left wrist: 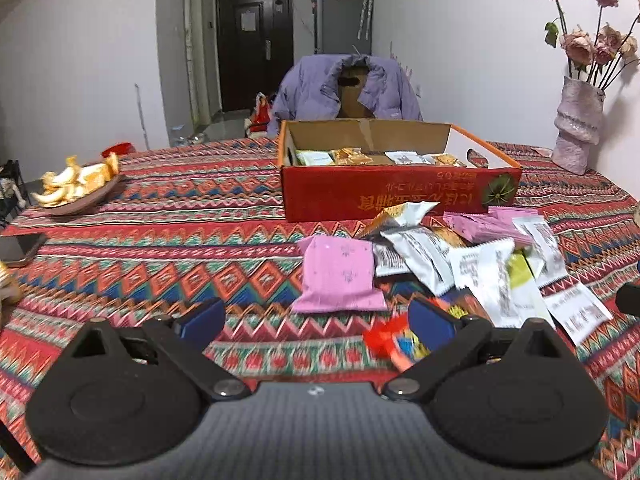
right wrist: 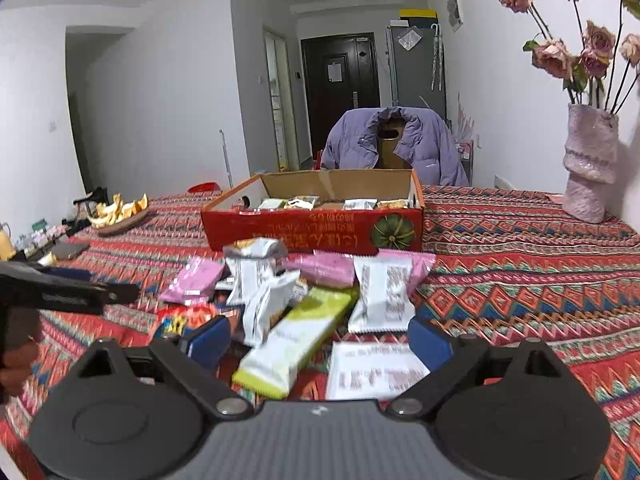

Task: Organize snacks
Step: 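Grasp the pink packet with left tool while right tool grasps a white sachet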

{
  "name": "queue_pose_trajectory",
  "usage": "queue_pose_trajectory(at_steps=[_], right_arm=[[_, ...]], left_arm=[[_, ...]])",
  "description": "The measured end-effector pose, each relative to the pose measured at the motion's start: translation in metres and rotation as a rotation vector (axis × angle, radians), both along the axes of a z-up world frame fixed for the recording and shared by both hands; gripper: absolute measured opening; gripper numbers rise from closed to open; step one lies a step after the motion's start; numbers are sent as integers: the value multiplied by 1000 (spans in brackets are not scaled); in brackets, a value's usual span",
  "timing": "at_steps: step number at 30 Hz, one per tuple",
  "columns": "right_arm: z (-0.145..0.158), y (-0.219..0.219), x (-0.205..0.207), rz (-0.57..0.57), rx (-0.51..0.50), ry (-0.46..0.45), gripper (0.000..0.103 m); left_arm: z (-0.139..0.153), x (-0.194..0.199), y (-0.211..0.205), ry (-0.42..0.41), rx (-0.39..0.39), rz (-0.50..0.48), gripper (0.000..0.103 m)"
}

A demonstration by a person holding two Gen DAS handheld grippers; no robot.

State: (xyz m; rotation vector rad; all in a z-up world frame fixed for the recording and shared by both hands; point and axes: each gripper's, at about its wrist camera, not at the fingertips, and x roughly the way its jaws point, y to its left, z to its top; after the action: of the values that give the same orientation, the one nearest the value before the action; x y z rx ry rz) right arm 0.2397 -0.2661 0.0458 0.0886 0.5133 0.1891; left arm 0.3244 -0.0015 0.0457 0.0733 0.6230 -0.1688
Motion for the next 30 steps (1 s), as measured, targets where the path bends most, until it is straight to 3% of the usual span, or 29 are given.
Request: queue_pose_trajectory(at_steps=[6,10,15,19,21,22,30], right_arm=[[-7,17,37,43,26,14,87],[-19,35,62,84,27,37,80],[-34,53,88,100,29,76,66],[-37,56,99,107,38,82,65],[-39,57,104,111,32,95,65],[-40,58,106,112,26,102,63],[-43,65,106,119,-9,100,32]], left_arm=[[-15,50,-9,43,-16,-20,96],[-28,75,-10,89,-32,-23,85],[-40,90,-12,112,-56,-40,80],[-47,94,-12,116,-59,-52,78],[-49,95,-12,115,-61,-57,73],[-49,94,-13,105,-56,-60,66],[-43,84,-8,89,-50,-41,63]])
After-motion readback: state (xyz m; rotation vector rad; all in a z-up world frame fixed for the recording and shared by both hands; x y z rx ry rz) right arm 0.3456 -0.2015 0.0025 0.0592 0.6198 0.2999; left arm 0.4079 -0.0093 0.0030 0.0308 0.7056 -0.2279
